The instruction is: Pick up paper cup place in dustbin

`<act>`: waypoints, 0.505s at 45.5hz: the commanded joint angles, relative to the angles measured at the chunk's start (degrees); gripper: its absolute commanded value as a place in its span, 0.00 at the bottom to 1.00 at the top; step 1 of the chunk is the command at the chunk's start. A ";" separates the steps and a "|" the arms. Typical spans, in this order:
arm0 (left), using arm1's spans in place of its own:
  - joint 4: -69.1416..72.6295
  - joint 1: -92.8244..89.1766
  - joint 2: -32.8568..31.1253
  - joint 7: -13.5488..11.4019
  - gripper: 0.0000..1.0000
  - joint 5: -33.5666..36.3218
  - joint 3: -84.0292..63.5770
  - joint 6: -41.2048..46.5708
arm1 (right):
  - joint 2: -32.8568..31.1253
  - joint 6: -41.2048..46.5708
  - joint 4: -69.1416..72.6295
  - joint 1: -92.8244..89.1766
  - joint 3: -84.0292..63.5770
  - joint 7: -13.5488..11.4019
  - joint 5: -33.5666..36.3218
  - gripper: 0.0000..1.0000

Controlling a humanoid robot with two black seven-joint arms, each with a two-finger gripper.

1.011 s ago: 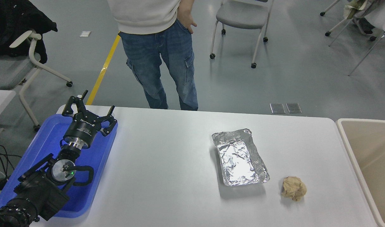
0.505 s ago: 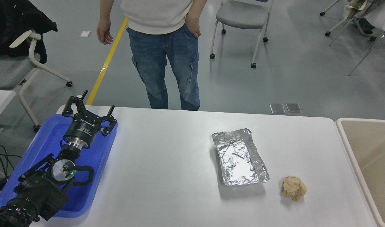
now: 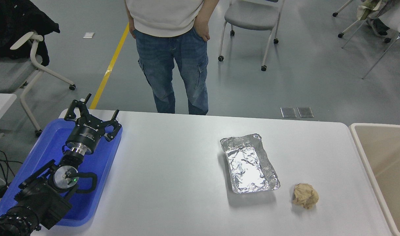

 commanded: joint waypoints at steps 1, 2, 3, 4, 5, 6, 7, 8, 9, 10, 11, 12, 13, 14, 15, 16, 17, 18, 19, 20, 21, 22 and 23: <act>0.00 0.00 0.00 0.00 1.00 0.02 0.00 0.00 | -4.35 0.09 13.12 8.68 -4.82 -0.01 -2.99 1.00; 0.00 0.00 0.00 0.00 1.00 0.02 0.00 0.00 | -4.70 0.09 14.62 10.08 -6.14 0.07 -4.04 1.00; 0.00 0.00 0.00 0.00 1.00 0.02 0.00 0.00 | -4.96 0.09 16.20 11.75 -7.37 0.16 -5.01 1.00; 0.00 0.00 0.00 0.00 1.00 0.02 0.00 0.00 | -5.05 0.09 17.70 13.42 -8.42 0.16 -5.98 1.00; 0.00 0.00 0.00 0.00 1.00 -0.07 0.00 0.00 | -5.14 0.09 19.02 14.91 -9.56 0.25 -6.86 1.00; 0.00 0.00 0.00 0.00 1.00 -0.07 0.00 0.00 | -5.06 0.17 20.33 16.32 -10.71 0.25 -7.82 1.00; 0.00 0.00 0.00 0.00 1.00 0.02 0.00 0.00 | -5.06 0.35 21.57 17.64 -11.94 0.25 -8.61 1.00; 0.00 0.00 0.00 0.00 1.00 0.02 0.00 0.00 | -4.97 0.61 22.88 18.96 -13.25 0.16 -9.32 1.00; 0.00 0.00 0.00 0.00 1.00 0.02 0.00 0.00 | -4.79 0.96 24.03 19.93 -14.75 0.25 -9.93 1.00; 0.00 0.00 0.00 0.00 1.00 0.02 0.00 0.00 | -4.53 1.23 25.17 21.07 -16.07 0.16 -10.29 1.00; 0.00 0.00 0.00 0.00 1.00 0.02 0.00 0.00 | -4.35 1.49 26.23 22.39 -17.12 0.25 -10.55 1.00; 0.00 0.00 0.00 0.00 1.00 0.02 0.00 0.00 | -4.09 1.58 27.37 23.53 -18.18 0.25 -10.56 1.00; 0.00 0.00 0.00 0.00 1.00 0.02 0.00 0.00 | -3.91 1.67 28.51 24.94 -19.06 0.25 -10.56 1.00; 0.00 0.00 0.00 0.00 1.00 0.02 0.00 0.00 | -3.91 1.76 29.57 26.08 -19.85 0.25 -10.64 1.00; 0.00 0.00 0.00 0.00 1.00 -0.07 0.00 0.00 | -3.83 2.02 30.27 27.05 -20.38 0.25 -10.64 1.00; 0.00 0.00 0.00 0.00 1.00 0.02 0.00 0.00 | -3.82 2.37 30.71 27.75 -20.73 0.43 -10.64 1.00; 0.00 0.00 0.00 0.00 1.00 -0.07 0.00 0.00 | -3.65 2.81 30.81 28.11 -21.00 0.43 -10.73 1.00; 0.00 0.00 0.00 0.00 1.00 -0.07 0.00 0.00 | -3.47 3.42 30.81 28.20 -21.09 0.43 -10.73 1.00; 0.00 0.00 0.00 0.00 1.00 0.02 0.00 0.00 | -3.21 3.86 30.98 28.38 -21.18 0.51 -10.73 1.00; 0.00 0.00 0.00 0.00 1.00 -0.07 0.00 0.00 | -2.77 4.30 31.24 28.55 -21.35 0.52 -10.82 1.00; 0.00 0.00 0.00 0.00 1.00 0.02 0.00 0.00 | -2.16 4.74 31.42 28.81 -21.53 0.52 -10.82 1.00; 0.00 0.00 0.00 0.00 1.00 -0.07 0.00 0.00 | -1.72 5.27 31.68 29.16 -21.79 0.52 -10.82 1.00; 0.00 0.00 0.00 0.00 1.00 0.02 0.00 0.00 | -1.19 6.14 32.29 29.86 -22.32 0.52 -10.82 1.00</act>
